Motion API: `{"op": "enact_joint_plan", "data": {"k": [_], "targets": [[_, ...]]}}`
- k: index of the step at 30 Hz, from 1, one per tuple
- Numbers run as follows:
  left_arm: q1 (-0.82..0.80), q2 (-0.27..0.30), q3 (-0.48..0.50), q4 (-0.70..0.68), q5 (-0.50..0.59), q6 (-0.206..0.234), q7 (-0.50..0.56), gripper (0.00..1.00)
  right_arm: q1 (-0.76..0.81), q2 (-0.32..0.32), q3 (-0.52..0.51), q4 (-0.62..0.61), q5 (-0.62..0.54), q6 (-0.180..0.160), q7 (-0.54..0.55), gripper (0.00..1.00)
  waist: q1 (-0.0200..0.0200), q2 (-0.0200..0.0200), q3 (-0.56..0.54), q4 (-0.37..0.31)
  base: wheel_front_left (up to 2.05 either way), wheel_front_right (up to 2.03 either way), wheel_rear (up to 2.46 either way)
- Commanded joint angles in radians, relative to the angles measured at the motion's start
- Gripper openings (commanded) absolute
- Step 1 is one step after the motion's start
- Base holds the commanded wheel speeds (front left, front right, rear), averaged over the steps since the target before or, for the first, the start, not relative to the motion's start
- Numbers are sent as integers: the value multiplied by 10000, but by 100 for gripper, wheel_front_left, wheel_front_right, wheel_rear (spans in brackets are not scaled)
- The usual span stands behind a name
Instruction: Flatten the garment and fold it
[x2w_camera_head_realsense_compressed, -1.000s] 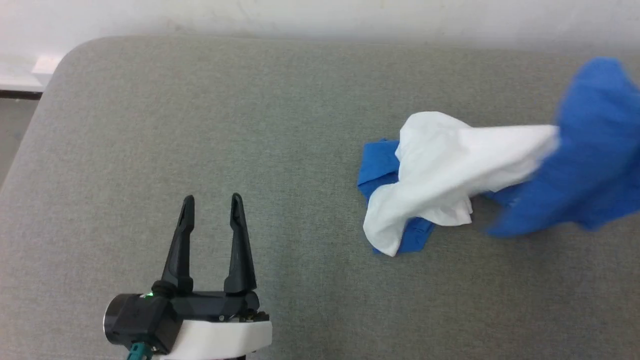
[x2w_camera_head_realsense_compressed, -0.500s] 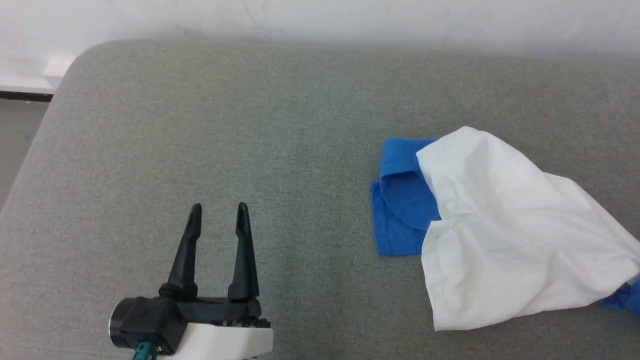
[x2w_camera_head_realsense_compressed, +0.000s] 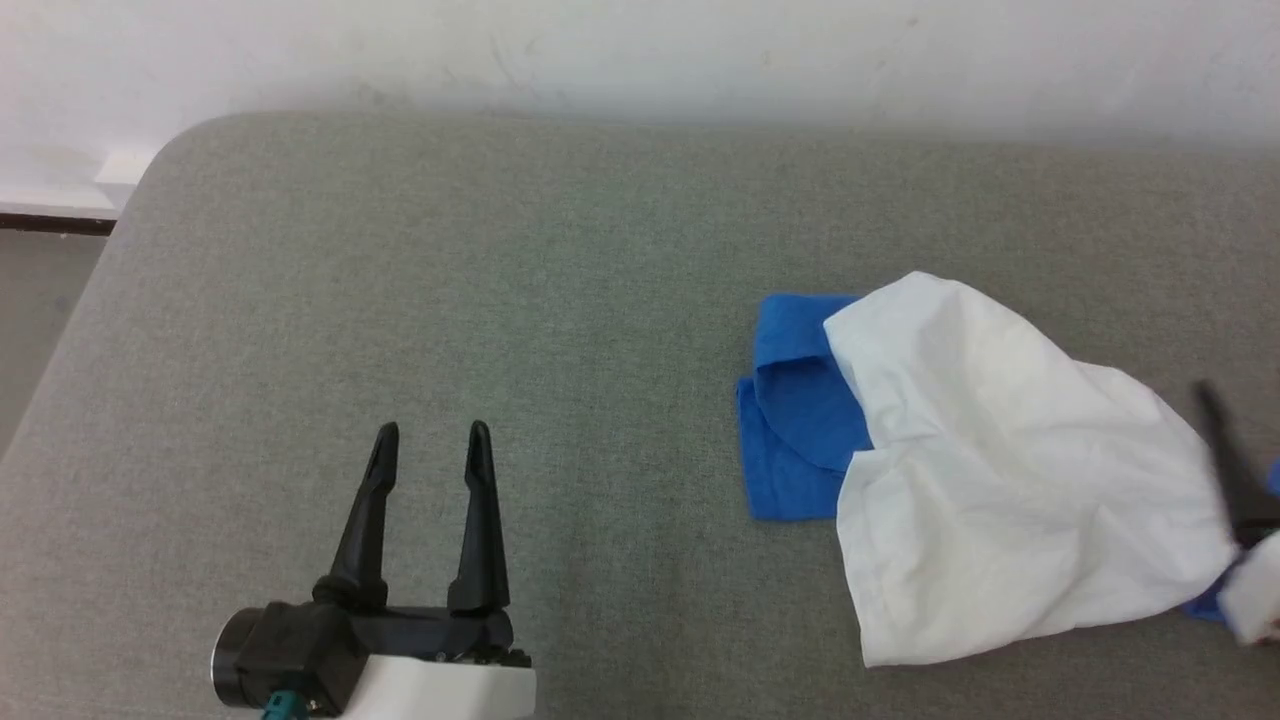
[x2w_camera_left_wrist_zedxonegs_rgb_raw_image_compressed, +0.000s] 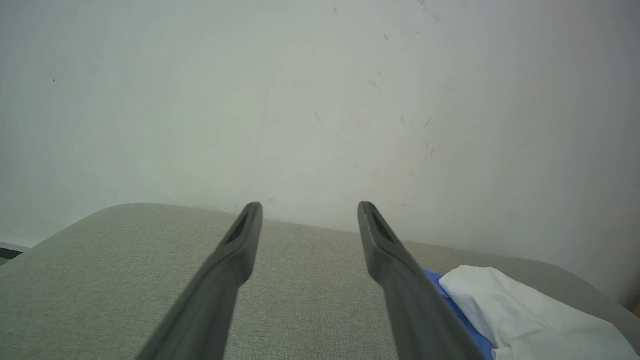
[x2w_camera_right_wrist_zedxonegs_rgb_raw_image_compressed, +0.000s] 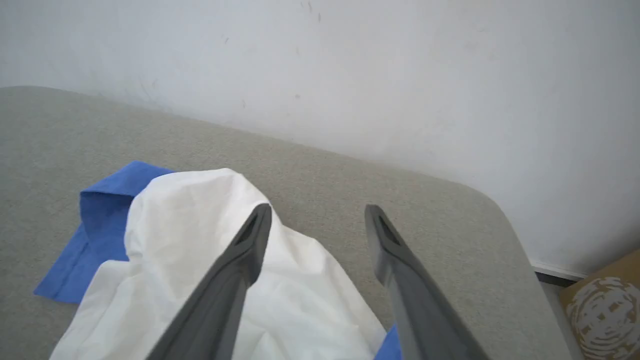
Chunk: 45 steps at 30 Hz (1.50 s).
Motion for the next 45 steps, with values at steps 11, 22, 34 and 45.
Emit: {"op": "enact_joint_plan", "data": {"k": [11,22,34,45], "targets": [[-313,-64,-227,-161,-25,-9,-47,100,-23,-512,3767,1153,659,-11,1055,100,1,0,774,689,0,0,0],[-616,-125,-461,-43,-203,136,-47,100,-864,-952,5838,3396,246,-11,1494,84,1,0,907,1337,0,0,0],[-647,-133,-364,-5,-334,165,-47,100,-1903,-1499,6264,1213,2401,-11,1929,0,1,0,620,680,0,0,0],[-619,-134,-297,80,-452,160,-47,100,-31,-3864,6579,-179,4822,-11,4265,0,1,0,582,-7,0,0,0]]}}
